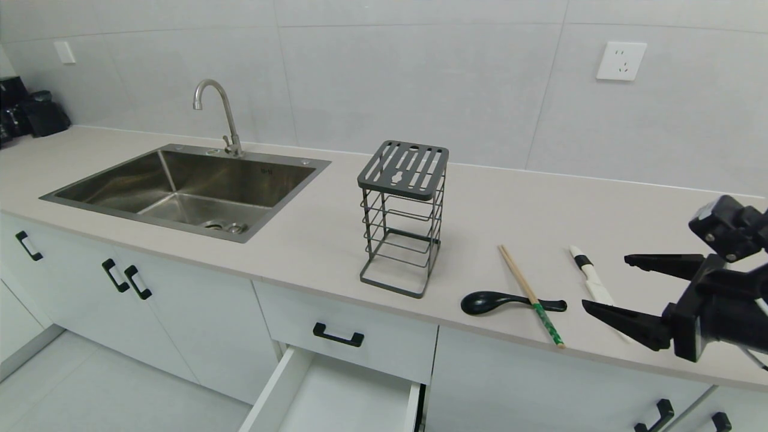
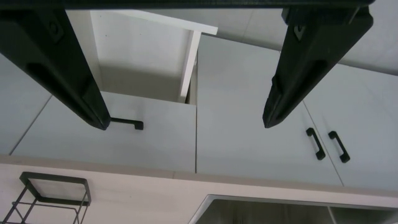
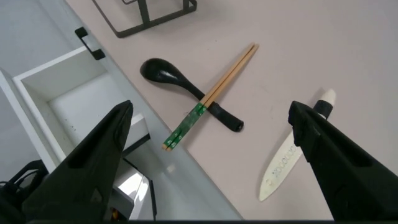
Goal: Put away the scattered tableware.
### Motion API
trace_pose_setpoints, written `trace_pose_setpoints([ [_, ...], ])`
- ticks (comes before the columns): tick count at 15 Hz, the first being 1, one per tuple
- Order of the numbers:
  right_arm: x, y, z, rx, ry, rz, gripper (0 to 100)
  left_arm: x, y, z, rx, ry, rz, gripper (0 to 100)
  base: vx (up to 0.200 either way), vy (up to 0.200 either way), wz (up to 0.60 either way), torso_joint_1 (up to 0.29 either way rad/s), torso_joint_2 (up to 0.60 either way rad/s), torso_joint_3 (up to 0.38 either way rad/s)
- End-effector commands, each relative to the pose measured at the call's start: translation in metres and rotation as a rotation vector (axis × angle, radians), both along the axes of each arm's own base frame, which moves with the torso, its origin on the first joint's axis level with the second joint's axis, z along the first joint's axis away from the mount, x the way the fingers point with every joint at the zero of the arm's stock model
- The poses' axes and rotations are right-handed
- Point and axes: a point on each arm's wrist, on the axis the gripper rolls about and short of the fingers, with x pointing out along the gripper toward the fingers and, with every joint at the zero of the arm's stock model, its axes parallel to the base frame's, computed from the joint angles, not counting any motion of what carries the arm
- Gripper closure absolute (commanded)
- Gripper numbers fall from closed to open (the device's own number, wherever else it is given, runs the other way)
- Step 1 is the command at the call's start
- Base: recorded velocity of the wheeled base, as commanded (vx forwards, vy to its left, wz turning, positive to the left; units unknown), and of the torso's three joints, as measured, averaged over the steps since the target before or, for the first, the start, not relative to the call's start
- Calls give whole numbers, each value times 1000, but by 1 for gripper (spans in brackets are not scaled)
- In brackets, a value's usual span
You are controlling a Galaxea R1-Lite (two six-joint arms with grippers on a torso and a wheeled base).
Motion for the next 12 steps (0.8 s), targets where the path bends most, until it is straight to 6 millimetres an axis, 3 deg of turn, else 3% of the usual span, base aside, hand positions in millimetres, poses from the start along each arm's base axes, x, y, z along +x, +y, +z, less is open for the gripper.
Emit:
trace_pose_setpoints([
  [1, 13, 3, -7, -4, 39, 0, 0, 0, 0, 0, 0, 1, 0, 0, 0, 0, 0, 0, 0, 0],
  [7, 28, 20, -29, 0, 163, 19, 0, 0, 0, 0, 0, 1, 2, 0, 0, 0, 0, 0, 0, 0],
  [12, 45, 35, -33, 87, 256, -130, 0, 0, 0, 0, 0, 1, 0, 0, 0, 0, 0, 0, 0, 0],
])
